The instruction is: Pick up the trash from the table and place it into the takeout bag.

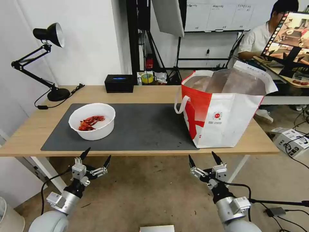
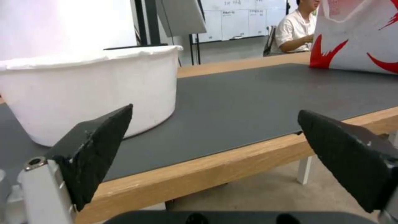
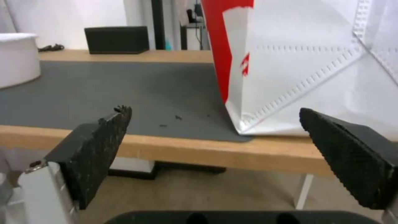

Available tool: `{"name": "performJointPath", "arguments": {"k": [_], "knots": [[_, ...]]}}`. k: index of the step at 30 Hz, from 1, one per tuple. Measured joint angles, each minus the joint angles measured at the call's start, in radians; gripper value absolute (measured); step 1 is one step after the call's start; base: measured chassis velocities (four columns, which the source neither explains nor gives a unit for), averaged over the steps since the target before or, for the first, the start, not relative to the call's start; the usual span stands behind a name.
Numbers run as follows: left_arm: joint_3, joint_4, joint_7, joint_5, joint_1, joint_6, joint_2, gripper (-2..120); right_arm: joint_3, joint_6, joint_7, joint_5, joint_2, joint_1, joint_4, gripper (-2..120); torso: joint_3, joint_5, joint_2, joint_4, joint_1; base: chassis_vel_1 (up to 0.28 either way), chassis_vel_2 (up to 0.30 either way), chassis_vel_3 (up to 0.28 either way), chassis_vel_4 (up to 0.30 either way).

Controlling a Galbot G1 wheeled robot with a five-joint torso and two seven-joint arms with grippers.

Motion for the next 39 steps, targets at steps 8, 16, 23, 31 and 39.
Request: {"name": "performJointPath", "arguments": {"k": [8,16,23,31,39], "knots": [[0.002,0.000,0.001,-0.001,0.000,-0.001,0.001,100,-0.001,0.000,0.003,-0.007,0.011,-0.016,-0.006,100,0.000,0.0000,0.000,0.0000,0.000,0.000,0.000,0.000,0.000],[-0.013,-0.006,0.001,-0.027,-0.011,0.001,0.031,100,-0.002,0.000,0.005,-0.009,0.011,-0.016,-0.006,100,0.000,-0.0001,0.000,0.0001,0.000,0.000,0.000,0.000,0.000],[-0.048,-0.039,-0.035,-0.109,-0.047,0.052,0.136,100,-0.002,-0.001,0.005,-0.009,0.011,-0.015,-0.006,100,0.000,0.0000,0.000,0.0001,0.000,0.000,0.000,0.000,0.000],[-0.101,-0.066,-0.141,-0.192,-0.089,0.179,0.262,100,-0.003,-0.002,0.005,-0.008,0.011,-0.014,-0.006,100,0.000,-0.0002,0.000,0.0001,0.000,0.000,0.000,0.000,0.000],[-0.078,-0.073,-0.240,-0.283,-0.188,0.353,0.373,100,-0.003,-0.002,0.005,-0.008,0.010,-0.014,-0.006,100,0.000,-0.0002,0.000,0.0001,0.000,0.000,0.000,0.000,0.000]]}}
